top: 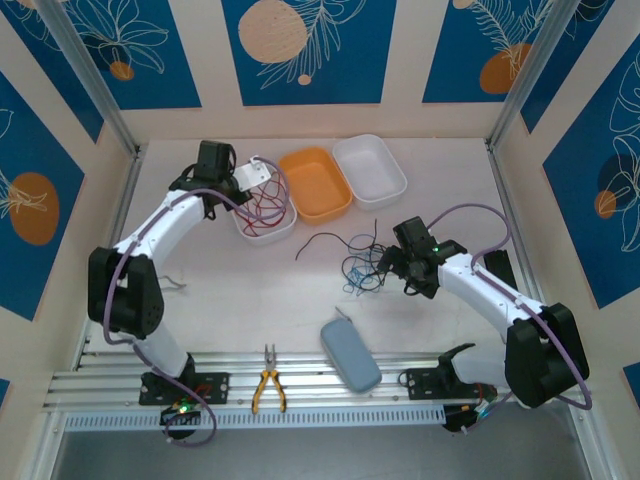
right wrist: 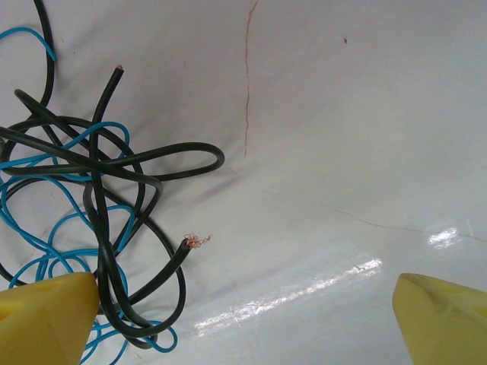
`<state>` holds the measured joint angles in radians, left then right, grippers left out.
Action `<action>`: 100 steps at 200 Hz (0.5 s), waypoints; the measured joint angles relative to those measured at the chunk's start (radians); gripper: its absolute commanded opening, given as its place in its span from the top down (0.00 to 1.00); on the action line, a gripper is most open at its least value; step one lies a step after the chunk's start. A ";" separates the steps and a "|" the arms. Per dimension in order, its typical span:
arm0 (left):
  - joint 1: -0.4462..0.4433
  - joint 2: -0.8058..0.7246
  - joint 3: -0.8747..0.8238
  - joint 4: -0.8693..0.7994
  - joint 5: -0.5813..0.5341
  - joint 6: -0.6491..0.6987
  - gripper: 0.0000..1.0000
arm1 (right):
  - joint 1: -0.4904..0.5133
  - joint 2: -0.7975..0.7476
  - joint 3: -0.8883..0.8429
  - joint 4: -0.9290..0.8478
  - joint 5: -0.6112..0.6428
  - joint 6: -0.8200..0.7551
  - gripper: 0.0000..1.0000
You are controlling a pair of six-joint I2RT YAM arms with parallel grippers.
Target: Untangle the cables
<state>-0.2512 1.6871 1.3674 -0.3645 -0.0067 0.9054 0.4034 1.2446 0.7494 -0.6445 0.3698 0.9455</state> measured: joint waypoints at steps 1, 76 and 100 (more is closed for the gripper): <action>0.000 0.002 0.002 -0.001 0.001 0.002 1.00 | 0.000 0.000 0.000 0.000 0.000 0.000 0.01; 0.007 0.169 0.070 -0.030 0.085 0.173 1.00 | 0.000 0.001 0.000 -0.002 0.000 0.003 0.01; 0.010 0.234 0.107 -0.021 0.095 0.205 1.00 | 0.000 0.001 0.000 -0.005 0.000 0.003 0.01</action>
<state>-0.2409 1.9209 1.4742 -0.3859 0.0887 1.1103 0.4034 1.2457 0.7498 -0.6495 0.3702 0.9485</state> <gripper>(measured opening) 0.059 0.991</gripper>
